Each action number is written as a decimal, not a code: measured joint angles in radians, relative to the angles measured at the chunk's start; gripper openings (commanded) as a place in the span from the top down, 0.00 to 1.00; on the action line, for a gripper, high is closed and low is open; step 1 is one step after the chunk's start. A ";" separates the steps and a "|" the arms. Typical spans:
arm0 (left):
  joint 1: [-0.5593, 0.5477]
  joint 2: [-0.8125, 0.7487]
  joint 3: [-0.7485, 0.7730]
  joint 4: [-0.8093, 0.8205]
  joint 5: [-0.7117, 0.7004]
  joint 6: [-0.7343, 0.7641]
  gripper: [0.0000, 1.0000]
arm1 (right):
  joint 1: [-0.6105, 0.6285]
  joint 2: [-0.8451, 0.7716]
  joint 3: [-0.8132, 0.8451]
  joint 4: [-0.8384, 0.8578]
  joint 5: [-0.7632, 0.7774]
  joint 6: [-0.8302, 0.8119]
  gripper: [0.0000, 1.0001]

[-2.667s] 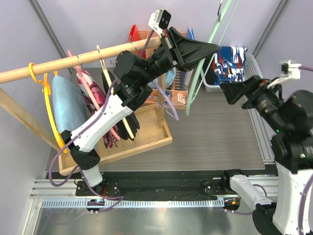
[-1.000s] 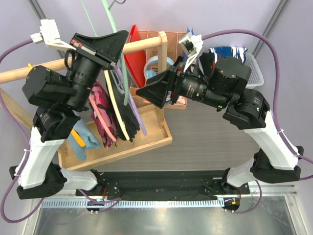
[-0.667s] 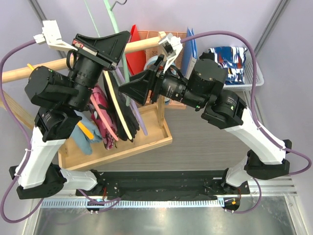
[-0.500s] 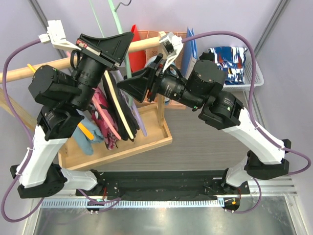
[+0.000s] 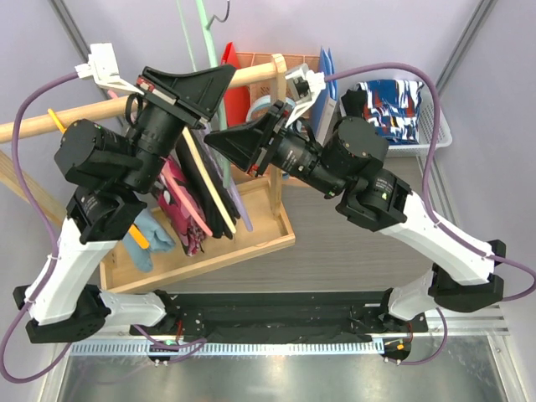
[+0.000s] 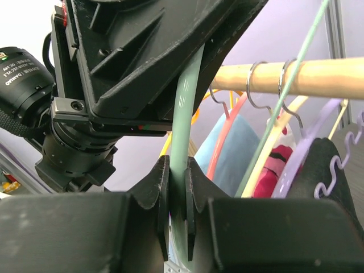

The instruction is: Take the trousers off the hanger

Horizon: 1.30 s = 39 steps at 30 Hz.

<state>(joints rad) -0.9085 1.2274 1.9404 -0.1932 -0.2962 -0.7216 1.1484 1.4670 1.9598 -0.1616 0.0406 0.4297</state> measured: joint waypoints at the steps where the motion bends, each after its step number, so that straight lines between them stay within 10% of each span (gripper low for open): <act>1: 0.000 -0.009 -0.020 0.010 0.009 0.002 0.73 | 0.002 -0.015 -0.029 0.014 0.005 0.000 0.99; 9: 0.000 -0.089 -0.158 0.143 0.124 0.029 0.41 | 0.003 -0.138 -0.173 0.082 0.051 0.022 0.99; 21: -0.001 -0.126 -0.157 0.171 0.290 0.058 0.36 | 0.002 -0.405 -0.241 0.079 0.177 0.004 0.99; 39: -0.001 -0.240 -0.238 -0.098 0.301 0.243 0.34 | 0.000 -0.901 -0.397 -0.744 0.507 0.242 0.99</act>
<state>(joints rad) -0.9092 0.9878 1.7020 -0.2916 0.0051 -0.4786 1.1484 0.5655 1.5627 -0.9058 0.5476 0.6720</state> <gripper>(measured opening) 0.656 0.149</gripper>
